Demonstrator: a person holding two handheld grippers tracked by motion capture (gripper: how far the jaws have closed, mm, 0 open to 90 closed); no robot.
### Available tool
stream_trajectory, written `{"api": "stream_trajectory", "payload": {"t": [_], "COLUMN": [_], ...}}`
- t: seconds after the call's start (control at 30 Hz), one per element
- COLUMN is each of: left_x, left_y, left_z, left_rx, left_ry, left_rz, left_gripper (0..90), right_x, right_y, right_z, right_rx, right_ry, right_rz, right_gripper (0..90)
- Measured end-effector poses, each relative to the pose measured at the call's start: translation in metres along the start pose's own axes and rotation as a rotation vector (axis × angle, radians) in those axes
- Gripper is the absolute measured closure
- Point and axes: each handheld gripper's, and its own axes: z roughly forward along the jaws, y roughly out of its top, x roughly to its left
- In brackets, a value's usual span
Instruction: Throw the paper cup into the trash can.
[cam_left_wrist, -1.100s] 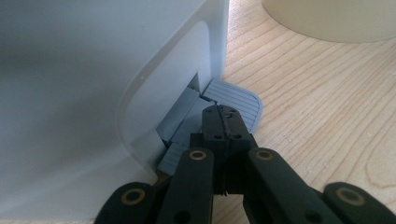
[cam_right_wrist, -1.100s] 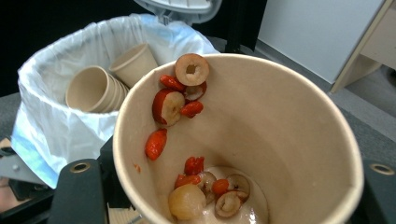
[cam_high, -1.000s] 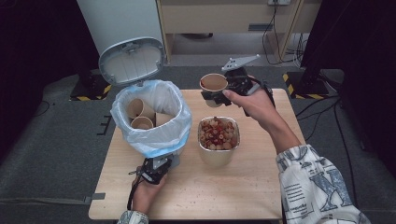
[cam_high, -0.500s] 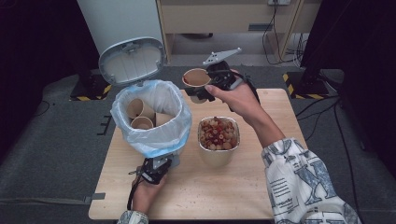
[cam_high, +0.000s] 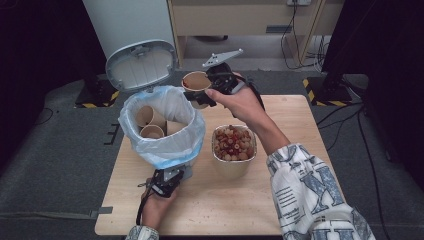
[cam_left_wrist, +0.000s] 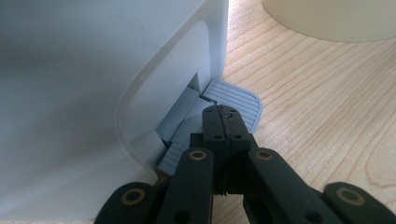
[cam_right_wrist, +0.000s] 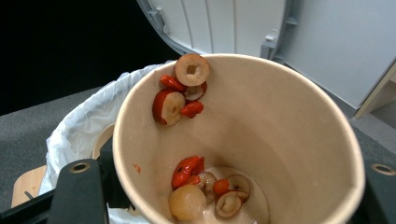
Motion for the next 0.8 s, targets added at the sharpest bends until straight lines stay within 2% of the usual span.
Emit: {"api": "stream_trajectory", "payload": {"t": [0.27,0.8], "left_x": [0.000,0.000], "left_y": [0.000,0.000], "left_z": [0.000,0.000], "left_rx": [-0.001,-0.003], "left_ry": [-0.002,-0.001], "left_rz": [-0.002,0.000], "left_gripper": [89.6,89.6], "right_x": [0.010,0.018], "right_y": [0.004,0.005], "right_z": [0.021,0.045], "right_rx": [0.007,0.010], "right_ry": [0.010,0.026], "right_rz": [-0.009,-0.009], "right_gripper": [28.3,28.0]}}
